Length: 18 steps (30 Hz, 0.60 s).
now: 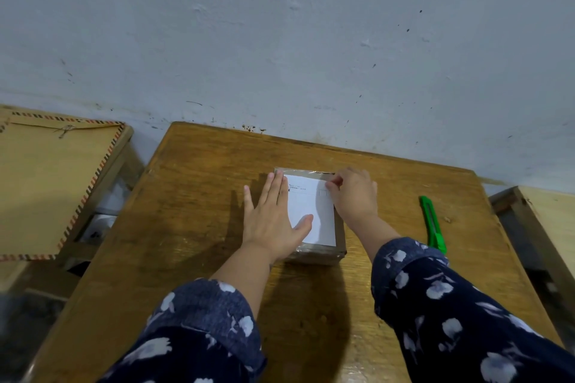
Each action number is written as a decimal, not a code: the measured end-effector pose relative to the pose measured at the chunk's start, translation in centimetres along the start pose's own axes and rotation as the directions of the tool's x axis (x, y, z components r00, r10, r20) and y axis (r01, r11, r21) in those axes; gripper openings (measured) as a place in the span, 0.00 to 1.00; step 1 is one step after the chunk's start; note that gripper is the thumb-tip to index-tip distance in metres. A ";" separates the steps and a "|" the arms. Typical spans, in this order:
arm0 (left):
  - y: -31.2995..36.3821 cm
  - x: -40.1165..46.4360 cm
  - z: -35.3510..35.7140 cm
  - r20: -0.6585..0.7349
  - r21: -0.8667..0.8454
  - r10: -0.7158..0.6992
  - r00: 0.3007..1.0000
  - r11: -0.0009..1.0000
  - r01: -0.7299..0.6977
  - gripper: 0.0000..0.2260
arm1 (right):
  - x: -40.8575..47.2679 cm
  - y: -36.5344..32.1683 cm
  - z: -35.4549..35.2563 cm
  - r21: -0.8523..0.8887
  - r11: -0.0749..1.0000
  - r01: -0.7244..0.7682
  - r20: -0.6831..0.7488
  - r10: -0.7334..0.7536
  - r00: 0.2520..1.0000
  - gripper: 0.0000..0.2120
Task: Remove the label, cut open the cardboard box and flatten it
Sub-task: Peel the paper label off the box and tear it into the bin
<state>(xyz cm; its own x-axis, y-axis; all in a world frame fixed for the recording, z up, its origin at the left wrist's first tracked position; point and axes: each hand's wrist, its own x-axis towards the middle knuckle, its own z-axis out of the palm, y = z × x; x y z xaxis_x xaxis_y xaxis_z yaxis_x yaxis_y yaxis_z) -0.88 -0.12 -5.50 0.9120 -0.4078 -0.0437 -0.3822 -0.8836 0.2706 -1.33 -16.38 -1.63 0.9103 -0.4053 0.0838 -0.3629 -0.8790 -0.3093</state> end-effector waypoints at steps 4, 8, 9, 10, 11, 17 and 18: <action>0.0 0.0 0.0 0.004 0.010 0.000 1.000 1.000 0.000 0.39 | -0.5 -0.4 -0.3 0.003 0.999 0.034 0.037 -0.034 0.999 0.09; -0.1 0.0 0.1 0.010 -0.006 0.003 1.000 1.000 -0.002 0.40 | -1.6 -0.9 -0.9 0.165 0.986 0.004 0.076 -0.017 0.997 0.04; 0.0 0.0 0.0 0.012 -0.009 0.002 1.000 1.000 -0.002 0.40 | -1.8 -1.1 -1.1 0.209 0.978 -0.013 0.081 -0.004 0.997 0.03; 0.0 0.0 0.0 0.014 -0.011 0.002 1.000 1.000 -0.002 0.40 | -2.0 -1.2 -1.3 0.251 0.967 -0.032 0.087 0.011 0.996 0.03; 0.0 0.0 0.0 0.014 -0.010 0.001 1.000 1.000 -0.001 0.40 | -2.0 -1.4 -1.5 0.294 0.954 -0.052 0.094 0.025 0.995 0.03; -0.1 -0.1 0.0 -0.006 -0.039 -0.004 1.000 0.999 0.003 0.40 | -1.8 -2.3 -2.3 0.467 0.872 -0.143 0.094 0.112 0.989 0.05; -0.1 -0.1 0.0 -0.010 -0.037 -0.004 1.000 0.999 0.003 0.40 | -1.7 -2.1 -2.4 0.495 0.853 -0.168 0.100 0.136 0.986 0.09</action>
<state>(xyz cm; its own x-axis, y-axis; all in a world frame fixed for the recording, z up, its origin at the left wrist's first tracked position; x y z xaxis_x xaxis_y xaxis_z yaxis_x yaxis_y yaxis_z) -0.93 -0.02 -5.49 0.9148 -0.4023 -0.0355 -0.3733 -0.8758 0.3059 -2.58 -14.50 1.15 0.8676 -0.4944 -0.0541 -0.3641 -0.5572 -0.7463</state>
